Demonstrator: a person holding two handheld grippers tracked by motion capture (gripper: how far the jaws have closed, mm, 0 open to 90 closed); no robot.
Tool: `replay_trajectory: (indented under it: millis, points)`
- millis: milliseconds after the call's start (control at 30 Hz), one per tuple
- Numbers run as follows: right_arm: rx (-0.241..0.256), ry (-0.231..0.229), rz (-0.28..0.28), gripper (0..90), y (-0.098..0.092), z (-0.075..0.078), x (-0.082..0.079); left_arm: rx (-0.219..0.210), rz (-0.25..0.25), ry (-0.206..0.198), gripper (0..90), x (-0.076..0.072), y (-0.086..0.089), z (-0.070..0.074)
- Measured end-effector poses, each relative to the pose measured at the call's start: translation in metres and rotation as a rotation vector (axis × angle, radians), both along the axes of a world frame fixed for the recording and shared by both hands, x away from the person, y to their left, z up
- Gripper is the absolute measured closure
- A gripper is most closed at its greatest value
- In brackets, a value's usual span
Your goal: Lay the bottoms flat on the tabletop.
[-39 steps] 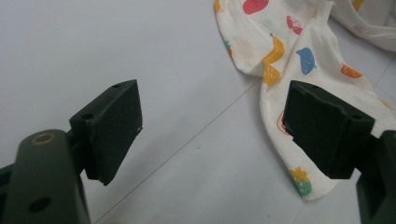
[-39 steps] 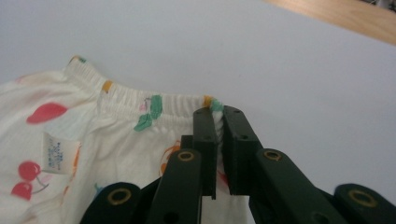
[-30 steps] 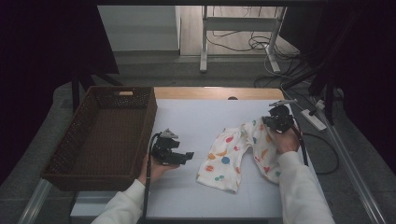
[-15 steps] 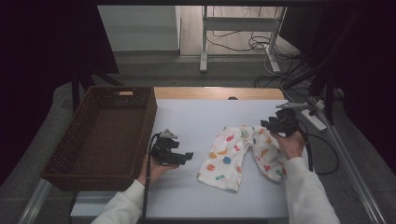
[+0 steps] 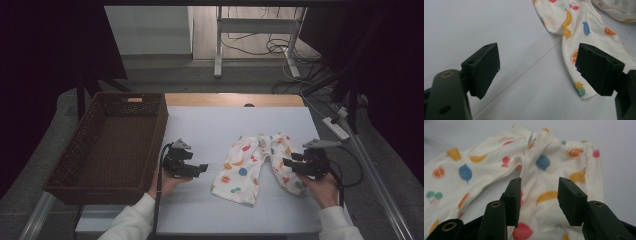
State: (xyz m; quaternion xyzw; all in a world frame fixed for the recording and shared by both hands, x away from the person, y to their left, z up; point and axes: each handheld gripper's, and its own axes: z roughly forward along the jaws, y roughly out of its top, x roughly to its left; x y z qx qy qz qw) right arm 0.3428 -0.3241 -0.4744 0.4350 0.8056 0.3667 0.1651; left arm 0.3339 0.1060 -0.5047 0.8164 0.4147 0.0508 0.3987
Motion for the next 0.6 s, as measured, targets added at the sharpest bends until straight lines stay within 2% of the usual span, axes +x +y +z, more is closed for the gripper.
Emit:
replay_trajectory:
  millis: [300,600]
  points:
    - [0.017,0.028,0.037,53.9,-0.008,-0.011,-0.030,0.005,0.000,0.001,18.7,0.000,0.000,0.000]
    - [-0.021,0.067,0.072,56.2,-0.007,-0.016,-0.053,0.001,0.003,-0.003,18.7,0.000,0.001,0.001]
